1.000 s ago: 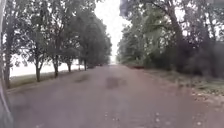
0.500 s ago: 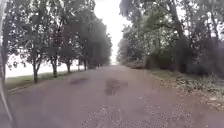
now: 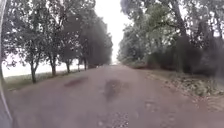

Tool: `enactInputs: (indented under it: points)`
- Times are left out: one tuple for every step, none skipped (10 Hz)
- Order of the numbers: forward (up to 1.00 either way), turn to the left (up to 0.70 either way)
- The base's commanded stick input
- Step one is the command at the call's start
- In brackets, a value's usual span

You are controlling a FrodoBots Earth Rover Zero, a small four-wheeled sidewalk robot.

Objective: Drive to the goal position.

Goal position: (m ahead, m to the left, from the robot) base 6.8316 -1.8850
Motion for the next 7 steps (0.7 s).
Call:
enactInputs:
  points:
    - [0.70, 0.00]
    - [0.70, 0.00]
    - [0.70, 0.00]
    - [0.70, 0.00]
    - [0.70, 0.00]
    - [0.70, 0.00]
    - [0.70, 0.00]
